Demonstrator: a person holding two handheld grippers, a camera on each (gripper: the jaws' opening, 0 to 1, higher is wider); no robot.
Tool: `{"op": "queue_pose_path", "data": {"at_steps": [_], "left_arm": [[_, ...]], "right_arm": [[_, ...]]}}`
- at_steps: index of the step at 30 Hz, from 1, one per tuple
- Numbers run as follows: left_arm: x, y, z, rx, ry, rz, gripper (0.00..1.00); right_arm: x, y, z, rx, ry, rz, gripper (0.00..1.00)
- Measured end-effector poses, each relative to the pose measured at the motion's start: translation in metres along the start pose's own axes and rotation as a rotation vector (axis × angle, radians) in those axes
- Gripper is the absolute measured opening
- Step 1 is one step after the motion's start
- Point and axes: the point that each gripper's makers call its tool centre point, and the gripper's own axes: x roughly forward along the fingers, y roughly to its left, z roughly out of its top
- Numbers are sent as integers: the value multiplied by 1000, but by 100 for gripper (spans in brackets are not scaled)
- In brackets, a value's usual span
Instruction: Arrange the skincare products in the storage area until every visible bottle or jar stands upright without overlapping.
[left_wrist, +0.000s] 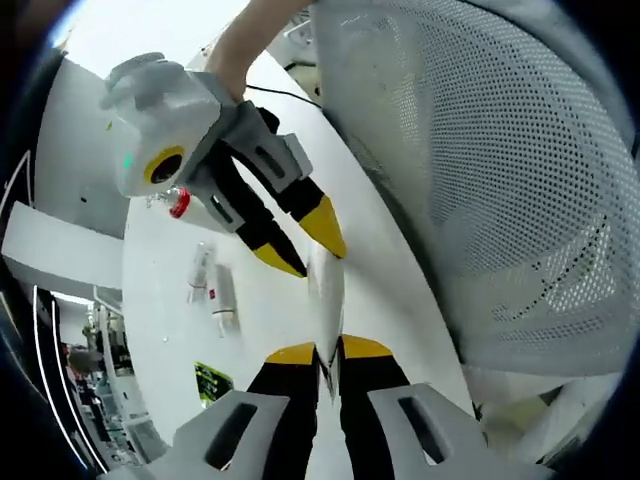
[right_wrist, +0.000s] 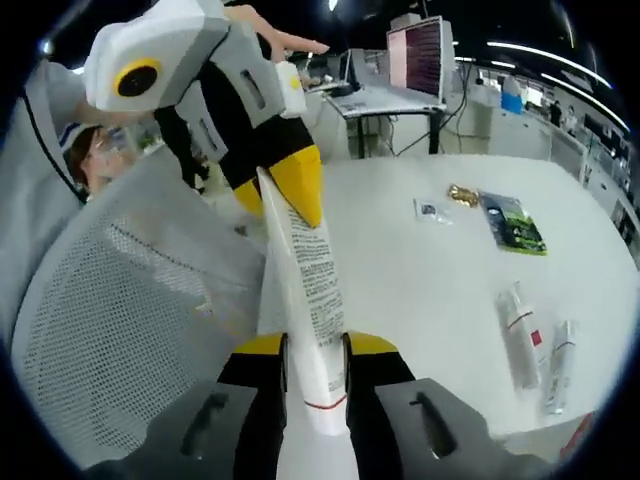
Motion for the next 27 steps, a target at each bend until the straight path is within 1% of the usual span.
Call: {"op": "queue_pose_path", "data": {"at_steps": [3, 7, 12, 14, 15, 17, 20, 25, 26, 27], "left_arm": [[-1, 2, 2, -38, -5, -12, 3], [-3, 6, 7, -47, -9, -27, 3], [-3, 13, 13, -79, -16, -52, 3], [-5, 15, 20, -100, -37, -62, 3], [-6, 17, 25, -112, -59, -69, 2], [-7, 19, 29, -128, -78, -78, 2], [-7, 25, 32, -155, -93, -69, 2], [-7, 34, 41, -189, -134, -71, 2], [-7, 35, 43, -192, -140, -67, 3], [-6, 40, 45, -206, -156, -50, 3]], "right_arm": [[-2, -1, -1, -19, 8, -20, 20], [-5, 1, -3, -67, 27, -48, 20], [-7, -4, -6, -73, 38, -65, 20], [-8, -7, -9, -87, 47, -82, 20], [-9, -8, -9, -83, 47, -83, 20], [-12, -8, -10, -65, 41, -79, 19], [-14, -13, -11, -65, 25, -100, 19], [-19, -17, -13, -53, 3, -102, 19], [-20, -18, -14, -45, -3, -107, 19], [-21, -19, -15, -39, -8, -114, 19]]}}
